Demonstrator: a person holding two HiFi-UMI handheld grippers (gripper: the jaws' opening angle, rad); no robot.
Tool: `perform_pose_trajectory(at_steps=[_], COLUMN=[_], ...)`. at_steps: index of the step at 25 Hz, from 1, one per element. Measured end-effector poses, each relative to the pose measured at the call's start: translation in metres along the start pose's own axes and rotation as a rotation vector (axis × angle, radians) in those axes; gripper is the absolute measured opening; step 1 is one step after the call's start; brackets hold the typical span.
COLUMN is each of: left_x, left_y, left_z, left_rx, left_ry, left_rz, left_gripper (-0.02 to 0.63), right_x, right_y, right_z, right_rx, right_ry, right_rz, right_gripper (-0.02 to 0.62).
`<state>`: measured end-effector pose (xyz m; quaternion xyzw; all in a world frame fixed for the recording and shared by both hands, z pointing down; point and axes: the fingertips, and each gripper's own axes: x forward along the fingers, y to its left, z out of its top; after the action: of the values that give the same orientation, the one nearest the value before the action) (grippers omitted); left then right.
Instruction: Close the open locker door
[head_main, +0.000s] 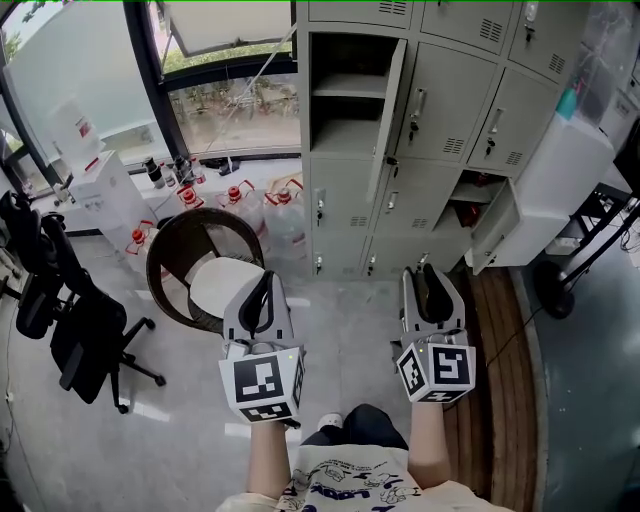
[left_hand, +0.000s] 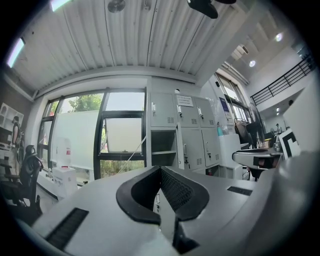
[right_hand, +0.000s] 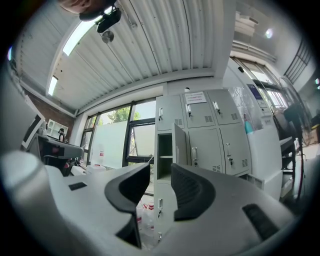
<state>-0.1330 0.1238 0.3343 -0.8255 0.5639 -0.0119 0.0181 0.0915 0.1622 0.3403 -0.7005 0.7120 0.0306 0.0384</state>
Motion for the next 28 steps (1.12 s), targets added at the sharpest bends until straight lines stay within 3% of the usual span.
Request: perform_pose_trajectory(at_steps=[10,22,24,28], left_x=[0.027,0.097,0.115,0.15], left_y=[0.002,0.013,0.014,0.011], left_z=[-0.01,-0.015,-0.014,-0.01], left_rx=[-0.005,0.007,0.008,0.004], left_ry=[0.046,0.027,0.026,0.027], left_rz=[-0.022,0.04,0.053,0.07], left_gripper=[0.003,0.003,0.003,0.003], right_x=[0.028,0.111,0.13,0.165], right_y=[-0.001,-0.021,-0.025,-0.042], right_z=[-0.014,-0.033,-0.035,-0.033], right_rx=[0.007,0.001,-0.006,-0.02], right_ry=[0.037,0.06,0.071,0.067], right_rz=[-0.013,0.045,0.071,0.081], right_gripper=[0.132,0.132,0.227,0.227])
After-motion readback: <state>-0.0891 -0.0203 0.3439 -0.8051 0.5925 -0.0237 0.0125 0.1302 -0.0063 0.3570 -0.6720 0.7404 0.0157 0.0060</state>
